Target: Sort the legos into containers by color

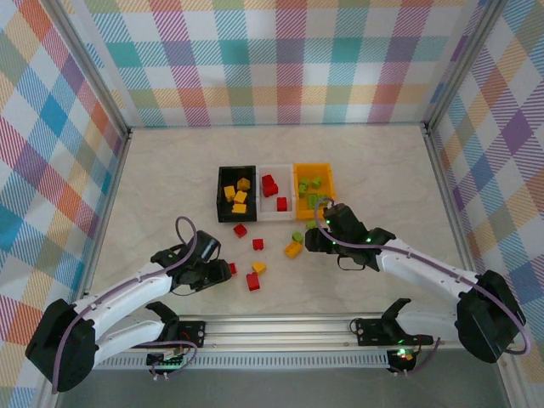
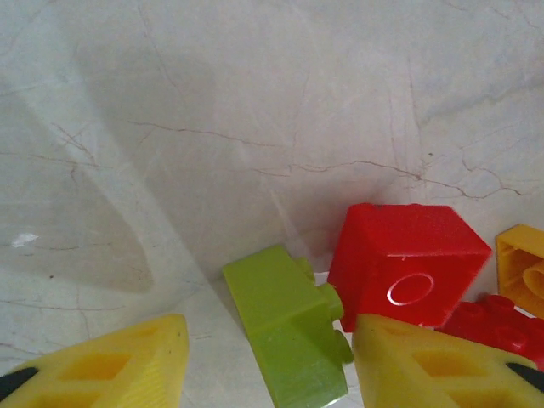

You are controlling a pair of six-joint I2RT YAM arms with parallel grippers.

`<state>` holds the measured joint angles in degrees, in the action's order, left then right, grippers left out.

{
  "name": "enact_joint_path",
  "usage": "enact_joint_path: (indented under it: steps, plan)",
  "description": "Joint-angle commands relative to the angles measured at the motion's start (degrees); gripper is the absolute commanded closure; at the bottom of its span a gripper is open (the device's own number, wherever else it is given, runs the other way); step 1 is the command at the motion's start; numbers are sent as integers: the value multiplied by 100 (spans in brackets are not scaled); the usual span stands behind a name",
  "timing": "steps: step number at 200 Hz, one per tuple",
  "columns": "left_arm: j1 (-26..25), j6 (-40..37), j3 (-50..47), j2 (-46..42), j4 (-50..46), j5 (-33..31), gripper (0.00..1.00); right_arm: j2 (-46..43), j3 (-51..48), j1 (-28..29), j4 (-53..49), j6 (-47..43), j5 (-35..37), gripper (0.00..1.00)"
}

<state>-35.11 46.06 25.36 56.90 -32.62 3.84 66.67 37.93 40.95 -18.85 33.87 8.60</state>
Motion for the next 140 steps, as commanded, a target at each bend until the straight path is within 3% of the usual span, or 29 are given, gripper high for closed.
enact_joint_path:
  steps: [1,113,140]
  plan:
    - [-13,31,-67,-8,-156,-108,49,-119,-91,1,113,50,94,31]
    - [-13,-271,367,380,-324,-736,65,-233,-116,-52,75,7,92,31]
    - [-13,-339,475,534,-380,-689,76,-285,-128,-84,18,8,107,31]
